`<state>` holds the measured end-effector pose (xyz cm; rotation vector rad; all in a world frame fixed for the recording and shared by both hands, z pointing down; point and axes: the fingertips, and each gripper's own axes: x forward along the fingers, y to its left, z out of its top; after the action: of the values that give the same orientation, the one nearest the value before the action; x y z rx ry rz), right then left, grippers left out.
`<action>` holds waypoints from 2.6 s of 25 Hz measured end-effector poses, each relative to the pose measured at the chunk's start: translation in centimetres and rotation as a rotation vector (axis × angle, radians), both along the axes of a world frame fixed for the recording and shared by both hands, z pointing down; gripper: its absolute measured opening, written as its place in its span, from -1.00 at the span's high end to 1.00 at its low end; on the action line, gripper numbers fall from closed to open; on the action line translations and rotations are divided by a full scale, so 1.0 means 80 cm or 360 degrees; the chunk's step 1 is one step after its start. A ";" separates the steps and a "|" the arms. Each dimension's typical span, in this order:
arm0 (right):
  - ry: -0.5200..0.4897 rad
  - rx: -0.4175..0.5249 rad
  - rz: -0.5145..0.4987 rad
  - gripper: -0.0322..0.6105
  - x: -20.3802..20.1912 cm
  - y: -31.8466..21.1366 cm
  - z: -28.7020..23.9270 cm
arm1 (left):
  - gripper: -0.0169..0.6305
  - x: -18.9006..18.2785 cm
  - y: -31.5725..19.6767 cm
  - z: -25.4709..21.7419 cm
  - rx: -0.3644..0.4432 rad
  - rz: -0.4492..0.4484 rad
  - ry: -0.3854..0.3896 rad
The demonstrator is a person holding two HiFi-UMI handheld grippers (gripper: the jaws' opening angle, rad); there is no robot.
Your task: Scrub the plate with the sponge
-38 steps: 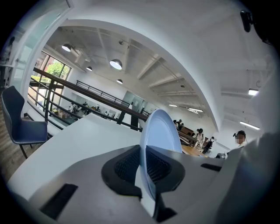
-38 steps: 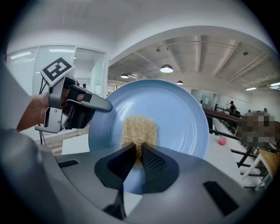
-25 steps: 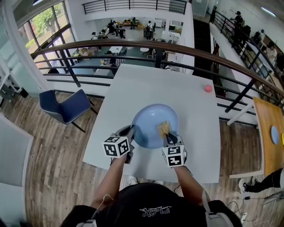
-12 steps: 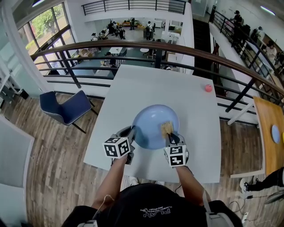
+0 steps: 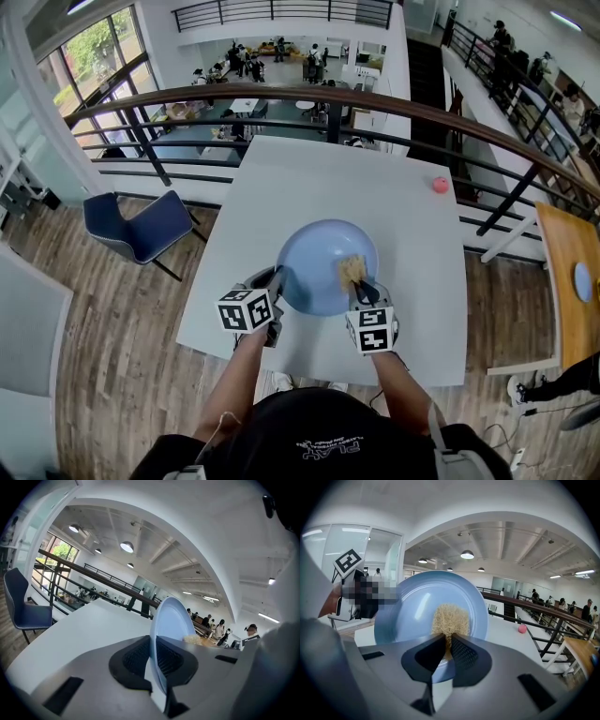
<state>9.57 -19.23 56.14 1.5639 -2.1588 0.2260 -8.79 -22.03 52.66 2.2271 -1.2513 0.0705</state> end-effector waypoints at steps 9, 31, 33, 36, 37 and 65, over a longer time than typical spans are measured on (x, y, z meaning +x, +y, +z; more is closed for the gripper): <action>-0.0064 0.0094 -0.0049 0.76 -0.015 0.005 -0.040 | 0.87 -0.010 -0.003 0.015 -0.0072 -0.0035 0.0057; -0.0125 0.0076 -0.0006 0.76 0.003 0.016 -0.038 | 0.87 -0.008 0.025 0.093 -0.0316 -0.0024 0.0032; -0.0123 0.0045 -0.0002 0.76 0.006 0.016 -0.027 | 0.87 -0.006 0.029 0.109 -0.0366 -0.0021 0.0027; -0.0114 0.0002 0.0004 0.76 0.009 0.015 -0.010 | 0.87 -0.004 0.034 0.135 -0.0437 -0.0016 0.0006; -0.0113 -0.0014 0.0007 0.76 0.010 0.016 -0.004 | 0.86 -0.004 0.037 0.144 -0.0461 -0.0016 -0.0001; -0.0130 -0.0332 0.0034 0.76 0.027 0.068 0.114 | 0.86 0.003 0.111 0.298 -0.0894 -0.0024 -0.0112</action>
<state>11.71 -13.81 65.28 1.4821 -2.1036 0.5132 -8.57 -13.11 76.54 1.7389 -1.1142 0.4418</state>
